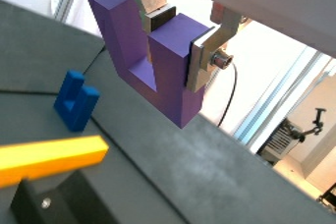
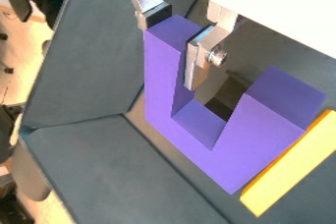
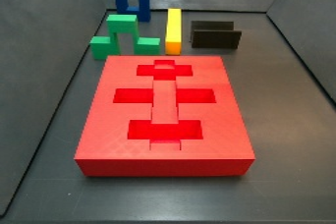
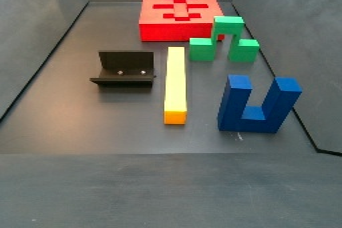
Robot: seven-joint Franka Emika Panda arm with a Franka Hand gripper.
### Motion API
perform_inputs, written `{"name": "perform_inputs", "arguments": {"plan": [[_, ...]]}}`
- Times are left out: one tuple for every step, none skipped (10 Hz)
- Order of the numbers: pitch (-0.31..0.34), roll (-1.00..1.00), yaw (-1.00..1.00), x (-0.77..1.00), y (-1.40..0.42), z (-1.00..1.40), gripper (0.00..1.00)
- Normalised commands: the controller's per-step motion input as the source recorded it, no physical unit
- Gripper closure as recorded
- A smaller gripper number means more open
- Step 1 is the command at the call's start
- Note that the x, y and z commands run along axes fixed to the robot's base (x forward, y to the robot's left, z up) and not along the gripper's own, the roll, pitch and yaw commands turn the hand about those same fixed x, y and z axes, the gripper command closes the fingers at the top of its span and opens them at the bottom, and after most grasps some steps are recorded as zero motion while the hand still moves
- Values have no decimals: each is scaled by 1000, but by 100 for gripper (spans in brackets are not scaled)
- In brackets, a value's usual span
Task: Pick up the purple object. Move up. Place the purple object on the fixture. Regrasp the purple object. Move to above the board. Insert the purple object.
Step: Move to above the board.
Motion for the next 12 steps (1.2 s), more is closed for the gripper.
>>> {"name": "perform_inputs", "arguments": {"plan": [[108, 3, 41, 62, -15, 296, 100], [114, -1, 48, 62, -20, 207, 100], [32, -1000, -44, -1313, -1400, 282, 100], [8, -1000, -42, -1338, -1400, 283, 100], [-35, -1000, -31, -1400, -1346, 274, 100], [-46, -1000, -26, -1400, -1293, 240, 100], [-61, -1000, -20, -1400, -1279, 252, 100], [-68, -1000, -15, -1400, -1252, 237, 100], [-70, -1000, -19, -758, -644, 110, 100], [-54, -1000, -27, -302, -230, 29, 100], [-32, -1000, -32, -149, -120, 25, 100], [-38, -865, -31, -108, -83, 23, 100]]}}
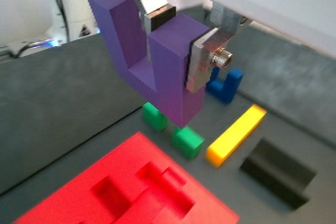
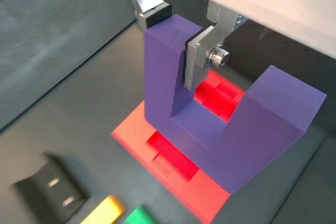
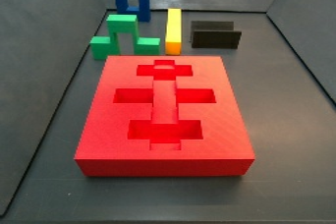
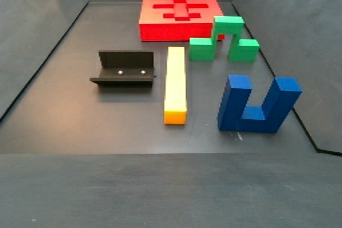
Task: Pick up the purple object. Move up. Place the purple object on the fixture. Regrasp the purple object. Move to above the board. Insert the purple object.
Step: Move to above the board, then insert the purple object.
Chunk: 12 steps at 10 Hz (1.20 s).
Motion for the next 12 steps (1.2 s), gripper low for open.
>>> {"name": "perform_inputs", "arguments": {"plan": [[-48, -619, -21, -99, -37, 2, 100], [-51, -490, -13, -85, -14, 6, 100], [-48, -291, -10, -61, -1, 5, 100], [-33, -203, -11, -43, 8, 0, 100], [0, -13, -9, 0, 0, -37, 100], [-139, -193, -154, 0, -254, -389, 100], [-190, -329, -160, 29, -417, -369, 100], [-197, -337, -140, 66, -423, -351, 100], [-199, -340, -123, 80, -426, -340, 100], [-186, -323, -23, 160, -420, -363, 100], [-171, -299, 0, 229, -426, -403, 100], [-146, -237, 3, 291, -451, -529, 100]]}}
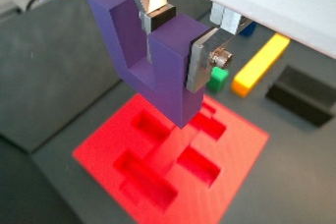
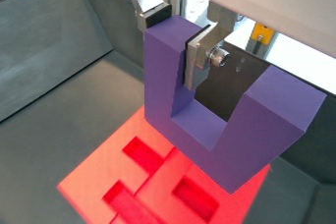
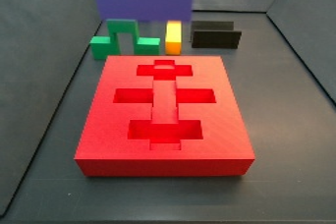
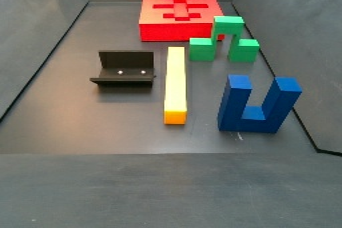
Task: Pick up the purple object. Move up. Place the purple object on the fixture. Regrasp the purple object. Move to above the board. Insert the purple object.
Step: Insert the purple object.
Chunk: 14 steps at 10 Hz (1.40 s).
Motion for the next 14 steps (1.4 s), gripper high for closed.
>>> {"name": "perform_inputs", "arguments": {"plan": [[-106, -143, 40, 391, -497, -751, 100], [-87, -31, 77, 423, -571, -889, 100], [-77, 0, 140, 406, -546, -917, 100], [-30, 21, 240, 383, -460, -823, 100], [0, 129, 283, 349, -406, -700, 100], [0, 214, 317, 349, -351, -531, 100], [20, 224, 280, 240, -254, -406, 100], [0, 97, 0, 0, 0, -183, 100], [0, 63, 0, 0, 0, -129, 100], [0, 87, 0, 0, 0, -220, 100], [0, 0, 100, -29, 0, -374, 100], [0, 11, 86, -17, 0, -331, 100], [0, 29, 40, 0, 0, -291, 100], [0, 67, 34, 0, 0, -280, 100]]}}
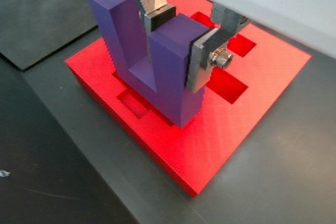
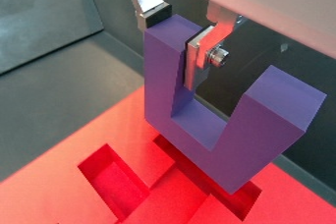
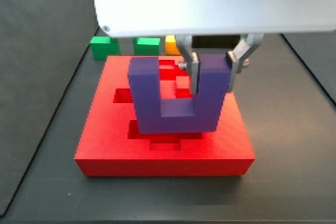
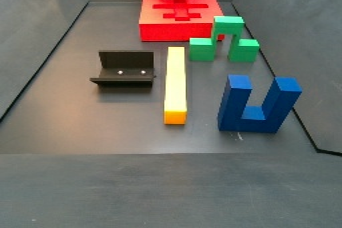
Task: Pick up the purple object. Move up. Place the purple object on the fixture. Regrasp the purple object. Move to above the board. Insert the purple object.
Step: Insert the purple object.
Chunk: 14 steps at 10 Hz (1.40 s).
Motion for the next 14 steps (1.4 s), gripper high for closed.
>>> {"name": "perform_inputs", "arguments": {"plan": [[0, 100, 66, 0, 0, -263, 100], [0, 111, 97, -3, 0, -203, 100], [0, 86, 103, -3, 0, -209, 100], [0, 0, 9, -57, 46, -146, 100], [0, -11, 0, -109, 69, -137, 100], [0, -50, 0, -177, 71, -134, 100], [0, -54, 0, -243, 97, -120, 100], [0, -47, 0, -300, 103, -111, 100], [0, -69, 0, -237, 66, -89, 100], [-10, -63, 0, -3, 0, -131, 100], [-11, -10, 0, 0, -9, -189, 100], [-14, 69, 0, 0, -171, -251, 100], [-26, 167, 29, -26, -251, -311, 100], [-23, 149, 0, 0, -211, -397, 100]]}}
